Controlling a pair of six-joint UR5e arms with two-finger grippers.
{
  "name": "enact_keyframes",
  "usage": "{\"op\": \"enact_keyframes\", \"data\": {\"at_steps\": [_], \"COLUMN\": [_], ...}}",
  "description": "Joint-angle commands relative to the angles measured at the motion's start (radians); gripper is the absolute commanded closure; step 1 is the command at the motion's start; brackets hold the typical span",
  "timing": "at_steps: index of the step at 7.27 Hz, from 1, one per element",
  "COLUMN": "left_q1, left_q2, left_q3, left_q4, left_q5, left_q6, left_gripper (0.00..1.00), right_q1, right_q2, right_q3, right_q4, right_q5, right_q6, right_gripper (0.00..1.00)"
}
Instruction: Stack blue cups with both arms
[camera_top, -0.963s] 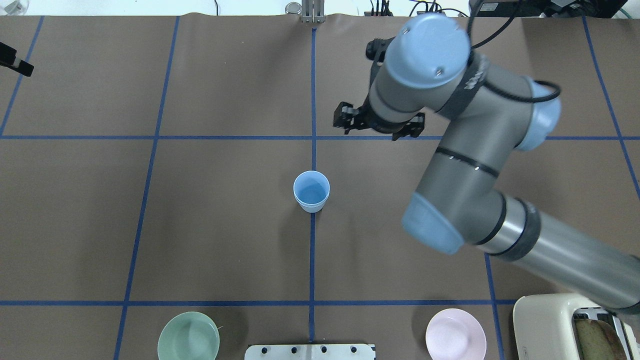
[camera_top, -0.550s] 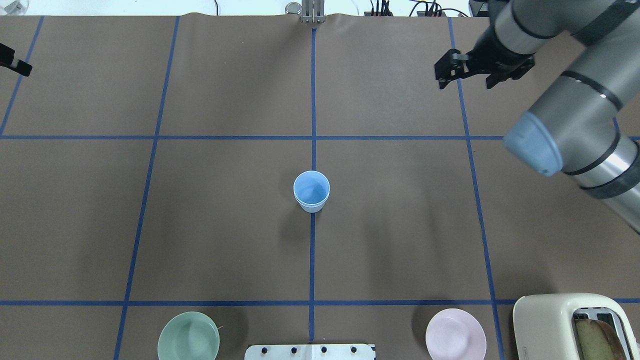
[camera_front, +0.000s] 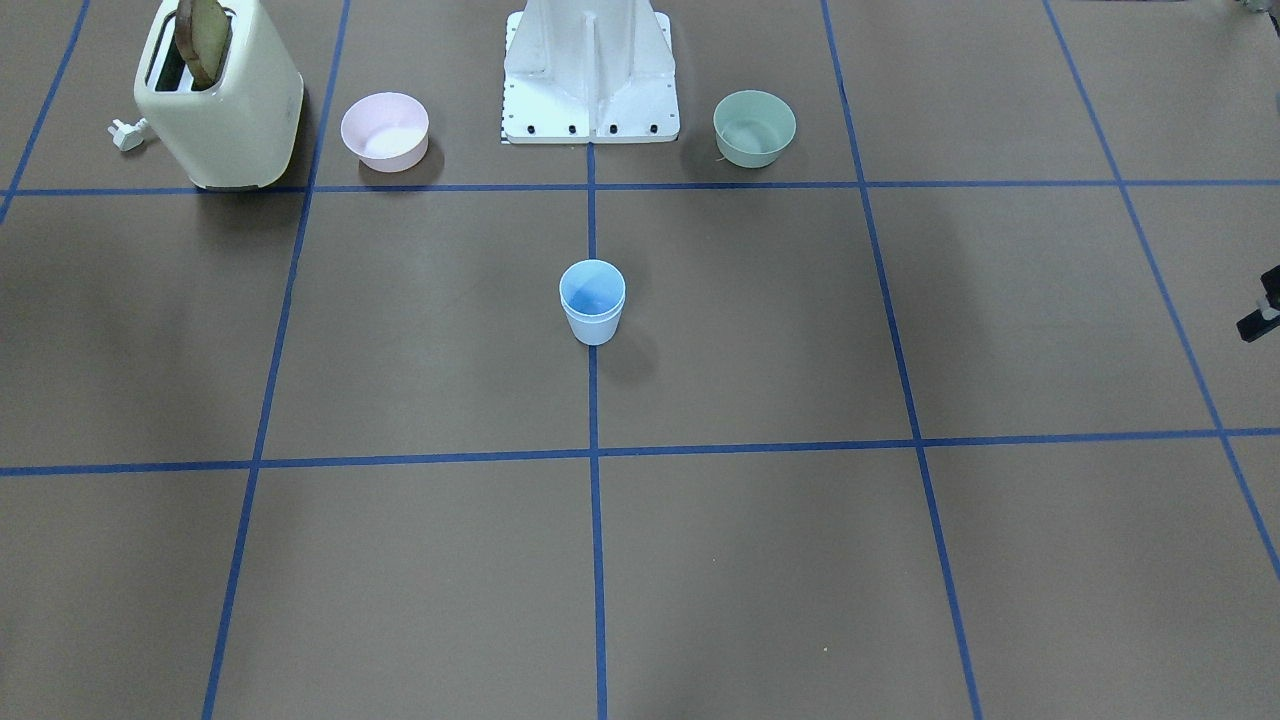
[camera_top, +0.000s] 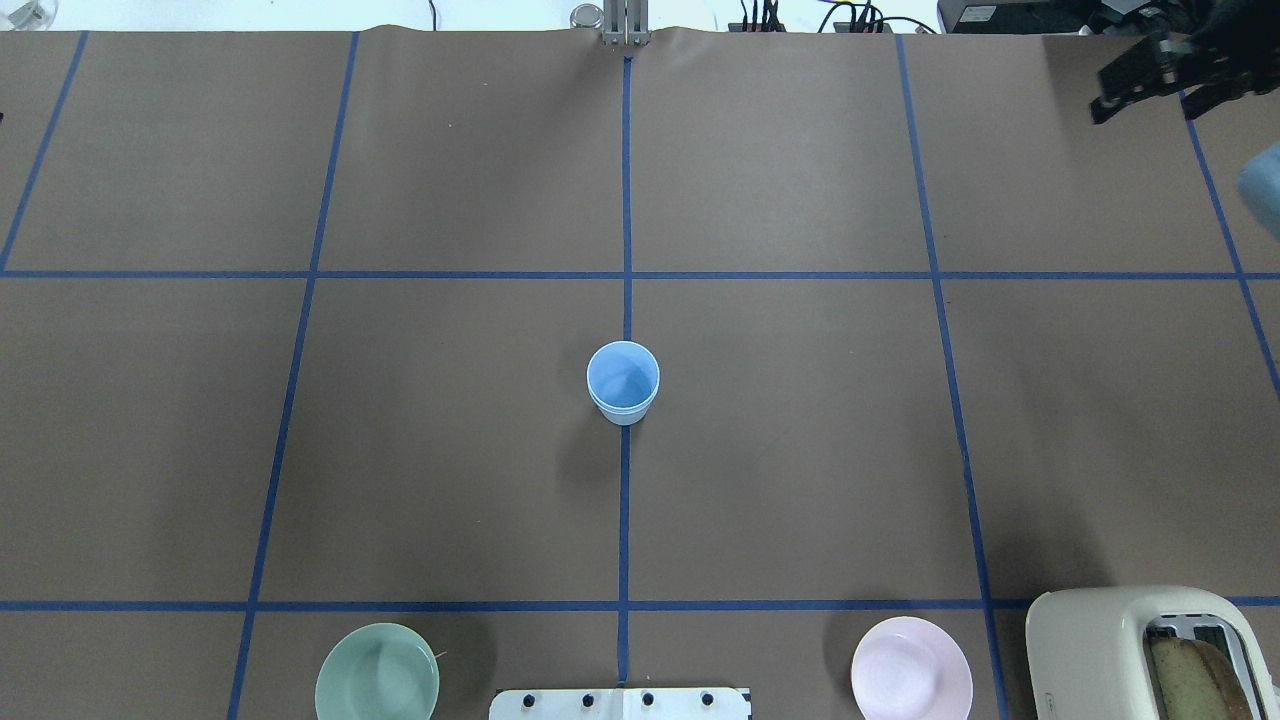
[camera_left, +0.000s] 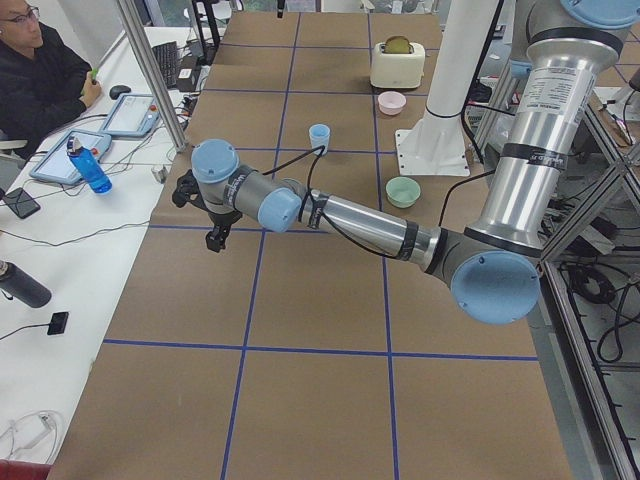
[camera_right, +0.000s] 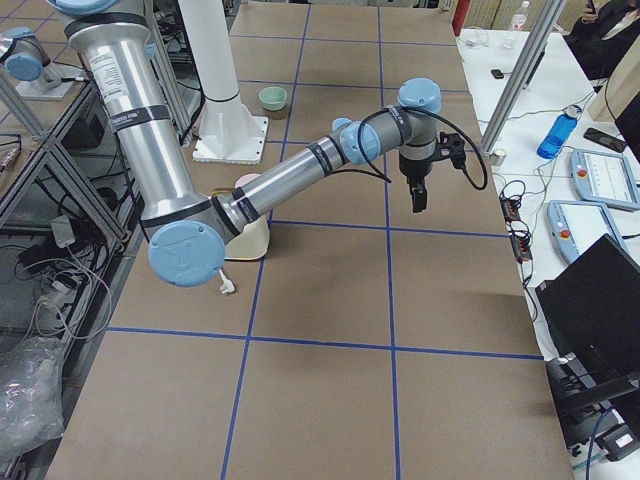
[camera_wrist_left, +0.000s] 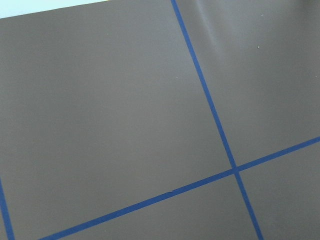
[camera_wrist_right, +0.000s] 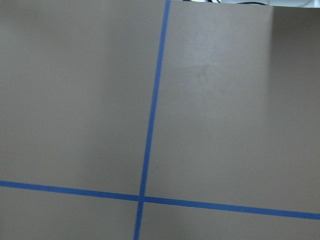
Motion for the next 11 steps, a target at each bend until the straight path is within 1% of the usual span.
{"op": "enact_keyframes", "data": {"at_steps": [1,2,4,5,7,8,9,10,11], "left_q1": [-0.054,-0.061,-0.068,-0.070,-0.076,-0.078,-0.088,-0.114,-0.131], "left_q2": [0.033,0.056,0.080,0.082,0.080,0.082,0.082,0.065,0.053], "left_q3": [0.024,0.024,0.027,0.027,0.028,0.028,0.028,0.033,0.039], "left_q4": [0.001,0.001,-0.005,-0.002,0.001,0.001,0.007,0.087,0.134], "left_q5": [-0.007,-0.007,-0.007,-0.005,-0.004,-0.005,-0.005,-0.005,0.010], "left_q6": [0.109,0.140,0.174,0.191,0.192,0.192,0.191,0.191,0.192], "left_gripper": [0.02,0.02,0.02,0.02,0.02,0.02,0.02,0.02,0.02], "right_q1": [0.139,0.176,0.201,0.201,0.201,0.201,0.201,0.201,0.202], "right_q2": [-0.047,-0.058,-0.093,-0.098,-0.101,-0.099,-0.102,-0.110,-0.120], "right_q3": [-0.059,-0.092,-0.081,-0.091,-0.219,-0.275,-0.295,-0.297,-0.298], "right_q4": [-0.002,0.001,0.007,0.016,0.136,0.174,0.185,0.185,0.185], "right_q5": [0.050,0.064,0.062,0.050,0.045,0.045,0.045,0.047,0.053], "right_q6": [-0.107,-0.112,-0.120,-0.132,-0.133,-0.135,-0.135,-0.133,-0.132], "right_gripper": [0.00,0.00,0.00,0.00,0.00,0.00,0.00,0.00,0.00]}}
